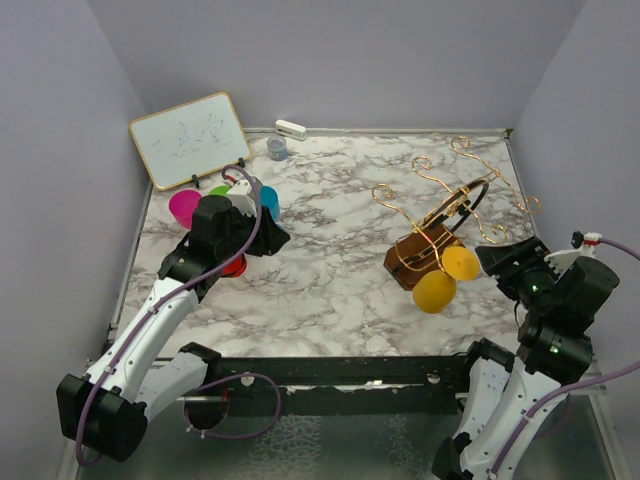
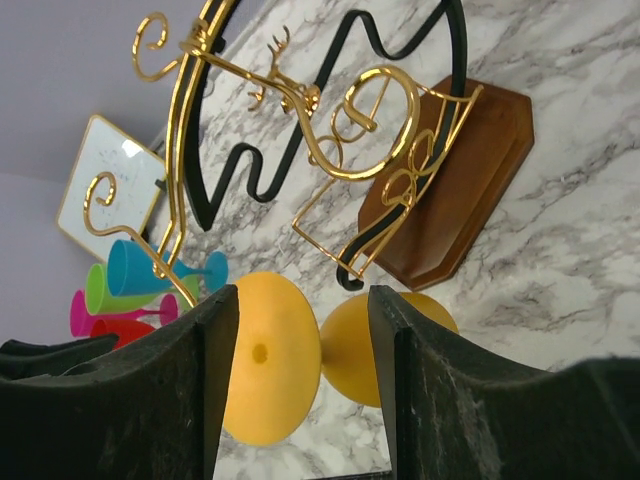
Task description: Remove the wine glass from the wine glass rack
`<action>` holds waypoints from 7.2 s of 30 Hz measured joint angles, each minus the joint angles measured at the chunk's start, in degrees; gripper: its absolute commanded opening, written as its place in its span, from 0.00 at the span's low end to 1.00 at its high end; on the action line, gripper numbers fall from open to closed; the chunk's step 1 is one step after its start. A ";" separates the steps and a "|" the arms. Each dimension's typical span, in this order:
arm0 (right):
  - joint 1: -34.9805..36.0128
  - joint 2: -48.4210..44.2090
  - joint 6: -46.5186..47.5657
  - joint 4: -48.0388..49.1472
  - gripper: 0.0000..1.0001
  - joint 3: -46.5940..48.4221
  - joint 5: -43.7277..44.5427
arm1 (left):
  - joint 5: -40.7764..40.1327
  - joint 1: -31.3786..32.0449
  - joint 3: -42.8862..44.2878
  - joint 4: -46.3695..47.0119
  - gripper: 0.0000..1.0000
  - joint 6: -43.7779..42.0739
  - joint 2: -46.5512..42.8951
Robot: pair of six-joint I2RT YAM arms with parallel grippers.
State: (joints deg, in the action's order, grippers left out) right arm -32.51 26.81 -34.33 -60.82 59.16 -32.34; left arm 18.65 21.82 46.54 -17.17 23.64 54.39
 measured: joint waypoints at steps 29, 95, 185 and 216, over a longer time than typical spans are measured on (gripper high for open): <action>0.20 -2.21 -1.27 -2.62 0.14 -2.78 -8.20 | 0.42 0.04 -0.07 0.44 0.38 0.24 0.07; 12.22 5.09 -23.08 27.28 0.01 -2.67 0.92 | 1.51 -1.79 -0.24 1.31 0.39 1.14 1.51; 71.82 48.43 18.12 38.14 0.01 35.74 -4.09 | 42.88 -3.93 18.34 11.96 0.58 11.43 0.31; 77.05 47.84 24.76 32.15 0.35 28.37 -5.70 | 42.38 -3.17 15.72 10.60 0.00 5.79 -2.71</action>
State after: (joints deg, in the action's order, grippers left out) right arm 44.53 74.65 -9.56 -28.67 87.53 -38.04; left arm 61.04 18.65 62.26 -6.57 29.43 51.68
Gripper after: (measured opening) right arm 0.358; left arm 0.022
